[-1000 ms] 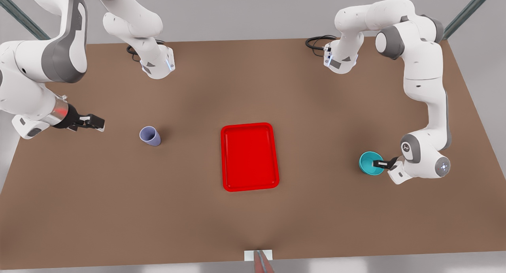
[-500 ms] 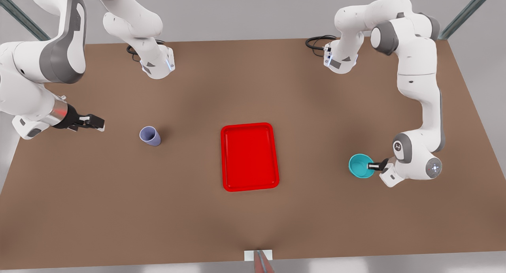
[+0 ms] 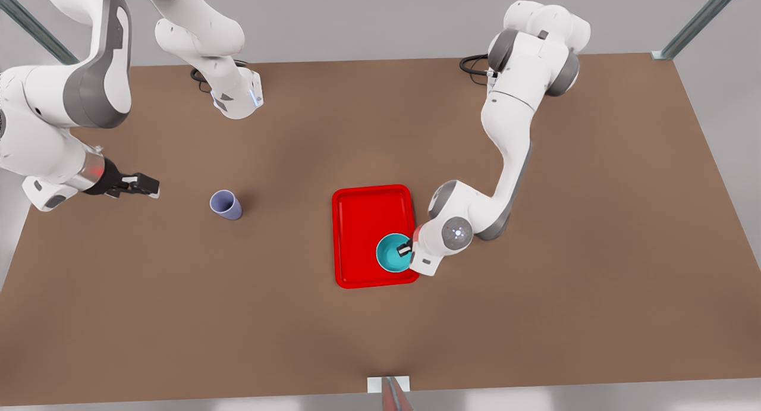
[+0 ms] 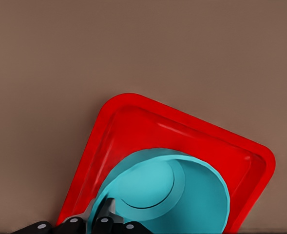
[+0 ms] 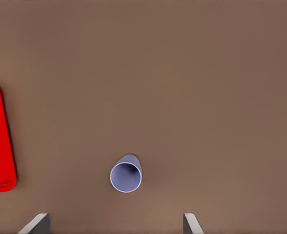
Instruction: Place the bowl on the tray with the left arm and the cup on the tray with the right arm
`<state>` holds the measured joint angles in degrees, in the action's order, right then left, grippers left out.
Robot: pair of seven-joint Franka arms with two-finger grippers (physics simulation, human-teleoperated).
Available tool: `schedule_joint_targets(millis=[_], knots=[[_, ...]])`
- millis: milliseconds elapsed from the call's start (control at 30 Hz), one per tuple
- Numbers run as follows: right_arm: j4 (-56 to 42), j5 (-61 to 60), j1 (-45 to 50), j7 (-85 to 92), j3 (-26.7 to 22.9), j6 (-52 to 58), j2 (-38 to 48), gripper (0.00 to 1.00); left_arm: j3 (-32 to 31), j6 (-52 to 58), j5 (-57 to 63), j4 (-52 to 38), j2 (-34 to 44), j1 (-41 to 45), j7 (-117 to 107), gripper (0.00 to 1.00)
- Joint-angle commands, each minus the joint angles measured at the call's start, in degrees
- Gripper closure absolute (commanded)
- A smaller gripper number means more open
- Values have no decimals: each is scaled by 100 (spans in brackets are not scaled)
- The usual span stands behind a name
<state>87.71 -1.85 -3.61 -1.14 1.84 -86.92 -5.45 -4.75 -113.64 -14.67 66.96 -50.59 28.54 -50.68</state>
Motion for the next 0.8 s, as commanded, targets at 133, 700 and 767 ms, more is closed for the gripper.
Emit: schedule_joint_targets(millis=[133,700,767], knots=[[9,0,1,0,0,0,0,0,-8,-422,-589,-7,-196,134,67,79],[1028,-88,36,53,0,-1221,18,0,449,3444,1485,-385,1965,-1324,4979,1],[1520,-88,62,62,9,-1819,18,0,747,3717,1529,-385,2150,-1527,5508,1]])
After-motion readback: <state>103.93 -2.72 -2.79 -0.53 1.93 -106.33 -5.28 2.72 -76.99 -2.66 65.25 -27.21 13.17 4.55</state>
